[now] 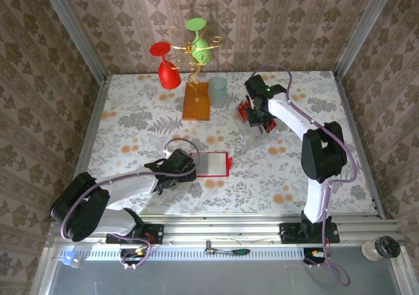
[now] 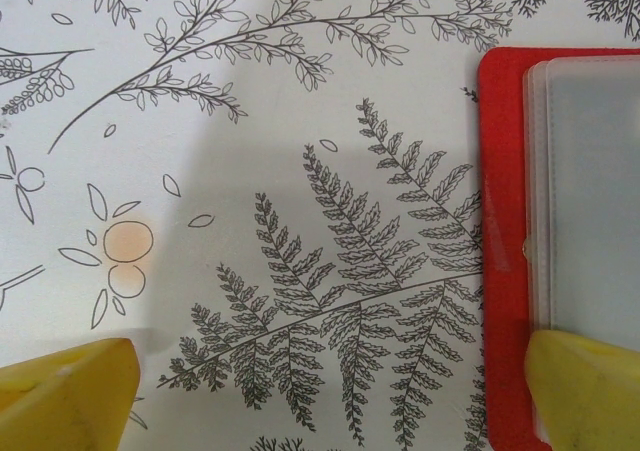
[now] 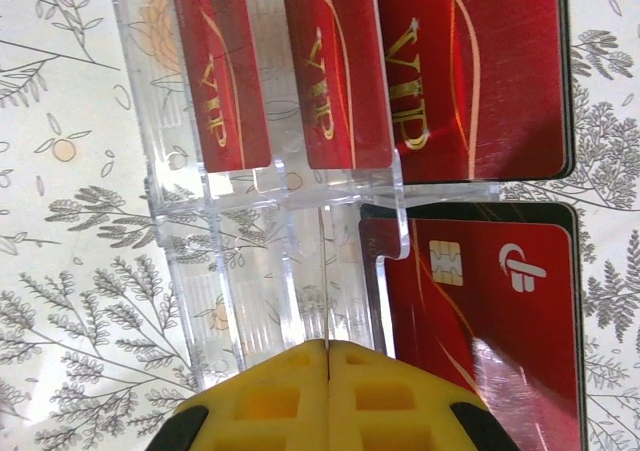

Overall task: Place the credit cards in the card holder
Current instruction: Pick up the credit card from the storage box.

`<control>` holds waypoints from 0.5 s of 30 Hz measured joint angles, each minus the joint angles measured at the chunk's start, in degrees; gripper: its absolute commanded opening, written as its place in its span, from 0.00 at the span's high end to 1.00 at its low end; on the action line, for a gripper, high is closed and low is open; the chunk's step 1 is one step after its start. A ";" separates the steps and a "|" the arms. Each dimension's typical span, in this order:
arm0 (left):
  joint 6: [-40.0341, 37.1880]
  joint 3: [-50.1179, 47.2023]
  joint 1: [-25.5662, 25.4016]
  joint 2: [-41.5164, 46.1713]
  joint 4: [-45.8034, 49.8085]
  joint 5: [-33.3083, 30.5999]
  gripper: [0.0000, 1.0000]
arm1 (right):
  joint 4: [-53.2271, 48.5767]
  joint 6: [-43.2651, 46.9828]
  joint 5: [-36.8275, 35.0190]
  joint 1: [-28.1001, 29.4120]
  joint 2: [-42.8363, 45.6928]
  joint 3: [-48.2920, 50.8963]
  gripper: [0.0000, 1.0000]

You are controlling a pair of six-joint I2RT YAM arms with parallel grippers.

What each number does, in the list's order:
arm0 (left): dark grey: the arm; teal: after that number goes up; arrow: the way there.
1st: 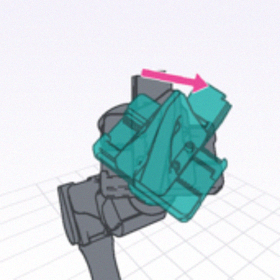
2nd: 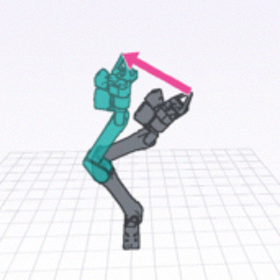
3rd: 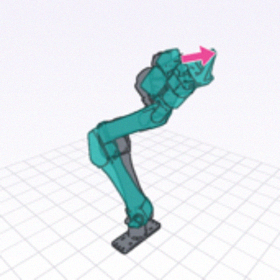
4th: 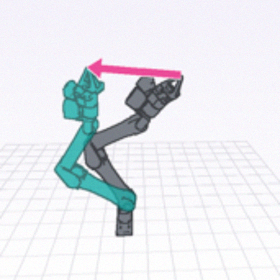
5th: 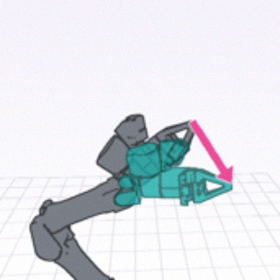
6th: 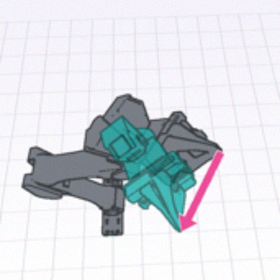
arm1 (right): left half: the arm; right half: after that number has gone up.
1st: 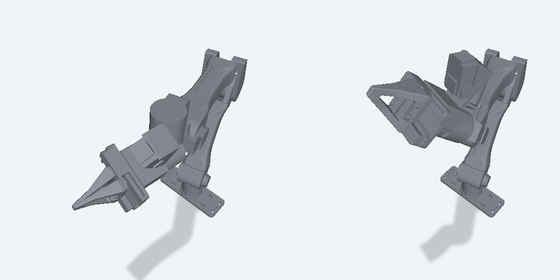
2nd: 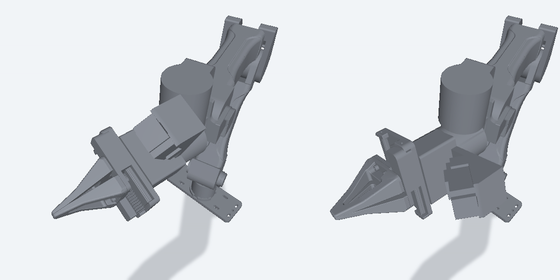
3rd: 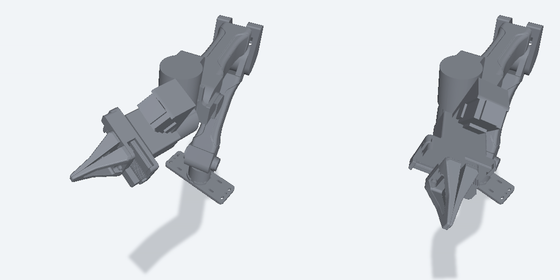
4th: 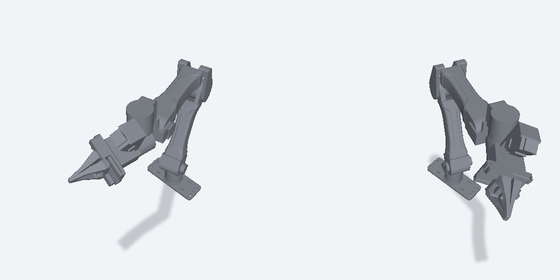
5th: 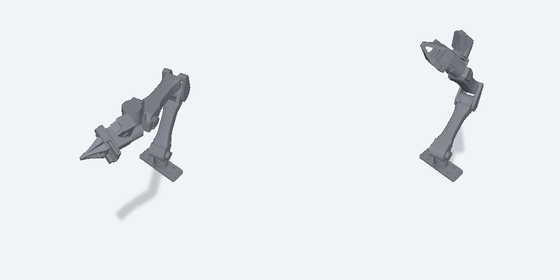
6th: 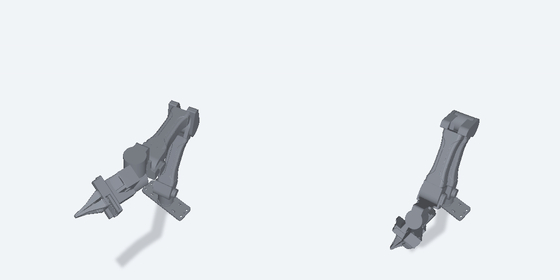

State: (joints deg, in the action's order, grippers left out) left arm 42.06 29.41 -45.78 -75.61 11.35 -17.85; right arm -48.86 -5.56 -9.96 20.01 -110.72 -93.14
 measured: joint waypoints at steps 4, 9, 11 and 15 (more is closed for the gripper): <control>0.00 0.00 0.00 0.11 0.00 -0.02 0.00 | -0.26 0.07 2.36 0.00 1.49 0.00 1.00; 0.20 0.00 -0.02 1.14 0.20 -0.22 0.00 | -0.68 -0.68 6.29 0.09 5.90 0.00 1.00; 0.37 0.00 -0.02 1.77 0.37 -0.42 0.00 | -0.61 -1.44 8.24 0.31 8.20 0.00 1.00; 0.39 -0.02 -0.28 2.69 0.87 -0.61 0.00 | 3.32 -5.35 14.01 1.38 14.29 4.35 1.00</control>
State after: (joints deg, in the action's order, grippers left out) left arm 42.46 29.39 -46.06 -72.93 12.23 -18.46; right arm -45.54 -10.92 4.05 21.39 -96.42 -88.79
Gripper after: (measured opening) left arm 0.999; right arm 0.063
